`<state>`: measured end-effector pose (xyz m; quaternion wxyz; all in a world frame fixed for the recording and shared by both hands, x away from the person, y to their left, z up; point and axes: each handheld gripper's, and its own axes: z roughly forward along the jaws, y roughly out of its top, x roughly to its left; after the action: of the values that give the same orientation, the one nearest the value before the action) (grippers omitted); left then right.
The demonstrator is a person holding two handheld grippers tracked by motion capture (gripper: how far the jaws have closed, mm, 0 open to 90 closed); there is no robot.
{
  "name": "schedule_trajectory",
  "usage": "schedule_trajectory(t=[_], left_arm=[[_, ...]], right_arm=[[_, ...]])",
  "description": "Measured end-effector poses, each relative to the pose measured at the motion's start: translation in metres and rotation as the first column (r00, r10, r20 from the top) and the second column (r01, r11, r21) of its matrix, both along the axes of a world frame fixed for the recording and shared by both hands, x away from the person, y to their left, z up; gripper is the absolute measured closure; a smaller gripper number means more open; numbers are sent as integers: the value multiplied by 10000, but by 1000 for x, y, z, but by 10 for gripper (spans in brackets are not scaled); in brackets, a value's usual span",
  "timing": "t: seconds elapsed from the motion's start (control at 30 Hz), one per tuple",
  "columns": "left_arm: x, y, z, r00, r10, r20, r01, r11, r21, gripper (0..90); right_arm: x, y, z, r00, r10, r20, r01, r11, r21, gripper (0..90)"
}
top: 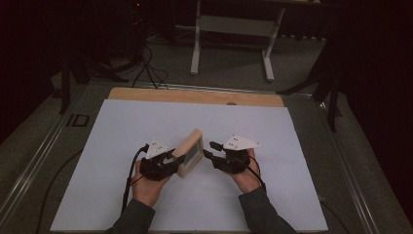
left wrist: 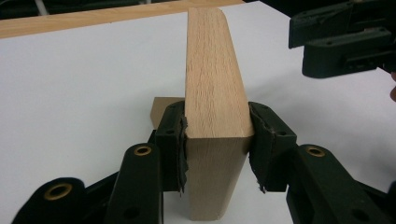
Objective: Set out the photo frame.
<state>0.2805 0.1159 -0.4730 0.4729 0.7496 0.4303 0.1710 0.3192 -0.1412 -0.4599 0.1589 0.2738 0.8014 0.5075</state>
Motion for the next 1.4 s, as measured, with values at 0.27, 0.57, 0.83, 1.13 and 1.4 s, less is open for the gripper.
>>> schedule_trajectory(t=[0.27,0.57,0.83,1.13,1.4], left_arm=[[-6,-10,0,9981,-403,465,380,9981,477,603],[-15,-25,-2,9916,-1036,778,979,9924,744,602],[-24,-37,-3,9798,-1750,971,1660,9816,942,602],[-27,-40,-3,9691,-2258,998,2156,9710,1029,603],[-25,-38,-3,9694,-2307,845,2231,9706,900,596]], right_arm=[[-1,-2,5,9992,-191,353,186,9997,136,792],[-2,-4,10,9983,-124,574,121,9999,66,896],[-1,-3,8,9979,-277,586,276,9996,25,896],[2,-3,6,9981,-374,485,377,9993,-71,895],[3,-2,5,9975,-465,538,476,9987,-204,895]])
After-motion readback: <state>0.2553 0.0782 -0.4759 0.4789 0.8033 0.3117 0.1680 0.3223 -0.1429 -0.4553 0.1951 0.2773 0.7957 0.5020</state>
